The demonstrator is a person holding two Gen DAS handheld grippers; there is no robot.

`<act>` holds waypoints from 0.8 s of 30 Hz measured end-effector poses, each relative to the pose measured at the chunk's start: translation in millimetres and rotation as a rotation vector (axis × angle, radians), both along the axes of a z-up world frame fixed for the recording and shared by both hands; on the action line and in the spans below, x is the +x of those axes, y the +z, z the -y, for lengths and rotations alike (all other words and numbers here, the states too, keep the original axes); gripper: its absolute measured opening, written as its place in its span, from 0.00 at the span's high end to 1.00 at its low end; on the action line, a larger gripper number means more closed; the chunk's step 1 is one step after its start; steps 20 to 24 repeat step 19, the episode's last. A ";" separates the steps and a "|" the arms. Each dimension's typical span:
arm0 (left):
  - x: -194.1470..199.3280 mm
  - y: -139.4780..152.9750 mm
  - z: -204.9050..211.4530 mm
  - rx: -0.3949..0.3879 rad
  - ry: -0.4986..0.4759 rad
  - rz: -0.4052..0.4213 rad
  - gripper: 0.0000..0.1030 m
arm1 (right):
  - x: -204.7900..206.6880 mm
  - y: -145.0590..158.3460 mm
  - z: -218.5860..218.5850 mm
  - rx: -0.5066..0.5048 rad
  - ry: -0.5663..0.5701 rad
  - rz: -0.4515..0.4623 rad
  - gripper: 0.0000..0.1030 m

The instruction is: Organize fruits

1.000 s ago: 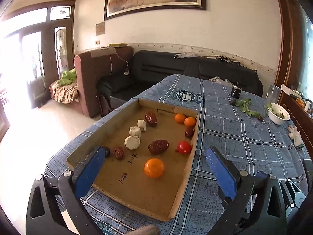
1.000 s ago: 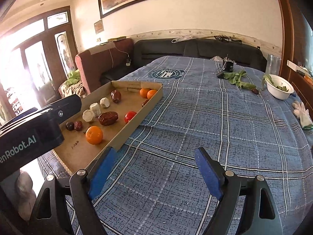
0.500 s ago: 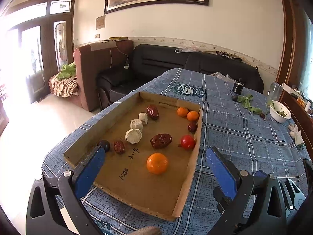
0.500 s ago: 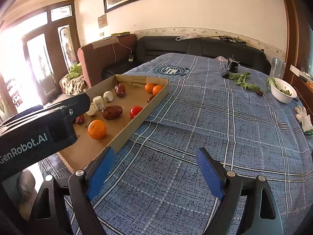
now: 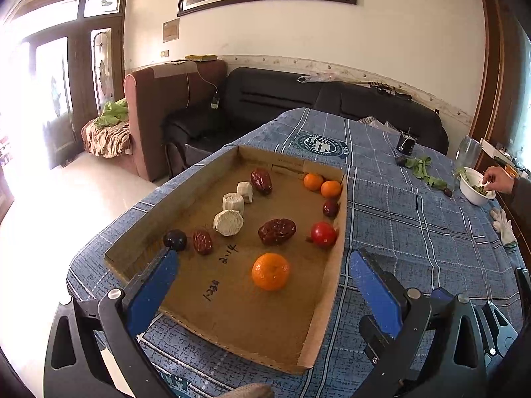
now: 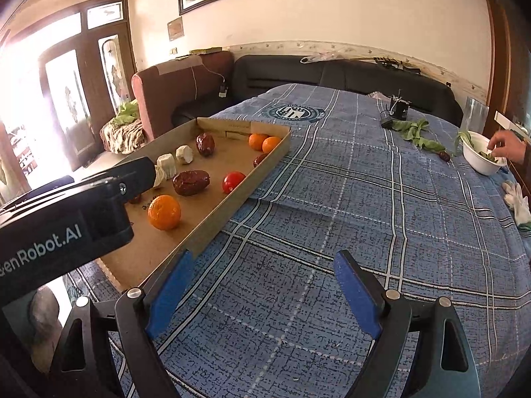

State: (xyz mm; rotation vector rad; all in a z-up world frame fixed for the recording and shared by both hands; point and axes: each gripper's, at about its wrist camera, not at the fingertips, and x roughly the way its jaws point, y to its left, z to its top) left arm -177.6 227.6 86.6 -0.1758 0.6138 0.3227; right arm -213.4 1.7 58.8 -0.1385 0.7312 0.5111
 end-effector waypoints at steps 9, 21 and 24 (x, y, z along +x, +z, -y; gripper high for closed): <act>1.8 -2.6 -5.8 -0.017 0.001 -0.007 0.00 | 0.6 -0.5 -3.4 0.000 -0.001 -0.003 0.12; 1.1 -0.7 -11.7 -0.060 0.003 -0.024 0.00 | -1.7 3.6 -7.0 0.011 0.037 0.002 0.11; 1.1 -0.7 -11.7 -0.060 0.003 -0.024 0.00 | -1.7 3.6 -7.0 0.011 0.037 0.002 0.11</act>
